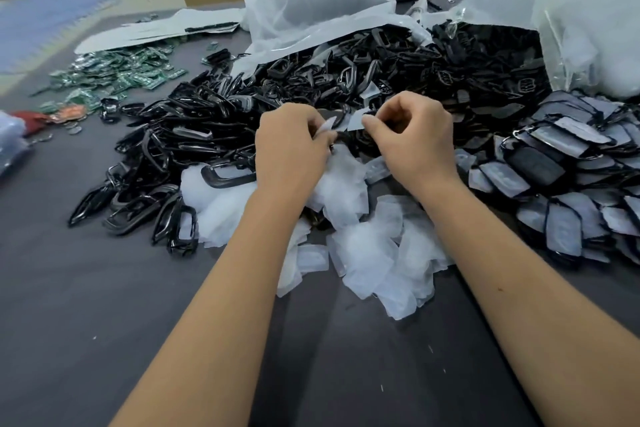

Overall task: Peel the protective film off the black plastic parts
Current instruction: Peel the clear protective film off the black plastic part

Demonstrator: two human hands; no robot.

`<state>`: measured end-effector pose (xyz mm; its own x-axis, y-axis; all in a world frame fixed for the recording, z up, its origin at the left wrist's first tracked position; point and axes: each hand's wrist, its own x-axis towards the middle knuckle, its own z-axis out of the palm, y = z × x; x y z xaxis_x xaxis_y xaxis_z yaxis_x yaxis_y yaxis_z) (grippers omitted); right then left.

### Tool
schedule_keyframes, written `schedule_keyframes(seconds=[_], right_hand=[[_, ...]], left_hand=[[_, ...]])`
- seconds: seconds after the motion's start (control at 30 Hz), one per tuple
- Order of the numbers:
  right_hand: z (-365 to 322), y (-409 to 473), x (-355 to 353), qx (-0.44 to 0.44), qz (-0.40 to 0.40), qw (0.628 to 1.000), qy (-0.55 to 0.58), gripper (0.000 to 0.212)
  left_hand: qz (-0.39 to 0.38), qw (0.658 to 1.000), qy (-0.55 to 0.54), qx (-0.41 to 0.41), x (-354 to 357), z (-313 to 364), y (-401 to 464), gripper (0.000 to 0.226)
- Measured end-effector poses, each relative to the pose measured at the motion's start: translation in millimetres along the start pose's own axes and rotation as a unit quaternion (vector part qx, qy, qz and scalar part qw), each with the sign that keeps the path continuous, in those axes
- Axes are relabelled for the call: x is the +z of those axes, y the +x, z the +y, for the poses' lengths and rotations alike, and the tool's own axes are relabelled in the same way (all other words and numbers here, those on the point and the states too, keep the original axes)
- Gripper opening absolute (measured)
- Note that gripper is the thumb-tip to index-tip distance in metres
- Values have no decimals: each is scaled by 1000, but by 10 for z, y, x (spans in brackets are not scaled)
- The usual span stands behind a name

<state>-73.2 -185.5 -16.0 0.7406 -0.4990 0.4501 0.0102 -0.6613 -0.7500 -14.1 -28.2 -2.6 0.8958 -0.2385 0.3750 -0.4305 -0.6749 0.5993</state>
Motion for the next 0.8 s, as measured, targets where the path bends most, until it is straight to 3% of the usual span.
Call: schedule_keyframes(seconds=[0.1, 0.17, 0.3, 0.43, 0.57, 0.73, 0.8], right_hand=[[44, -48, 48, 0, 16, 1000, 20, 16], [67, -67, 64, 1, 15, 999, 28, 15], [83, -62, 72, -2, 15, 999, 43, 12], [93, -64, 75, -6, 10, 999, 48, 6], [96, -66, 71, -13, 10, 999, 50, 4], [99, -72, 75, -14, 9, 999, 51, 5], [99, -75, 78, -13, 9, 999, 52, 5]], left_hand=[[46, 996, -75, 12, -34, -66, -21, 44], [46, 994, -96, 16, -59, -107, -31, 42], [18, 999, -37, -4, -126, -218, -68, 5], [31, 998, 18, -42, -236, -265, -78, 20], [-24, 997, 33, -68, -362, -205, -90, 41], [-180, 980, 66, -48, -546, -182, -88, 74], [-215, 973, 70, -54, -590, -182, -82, 76]])
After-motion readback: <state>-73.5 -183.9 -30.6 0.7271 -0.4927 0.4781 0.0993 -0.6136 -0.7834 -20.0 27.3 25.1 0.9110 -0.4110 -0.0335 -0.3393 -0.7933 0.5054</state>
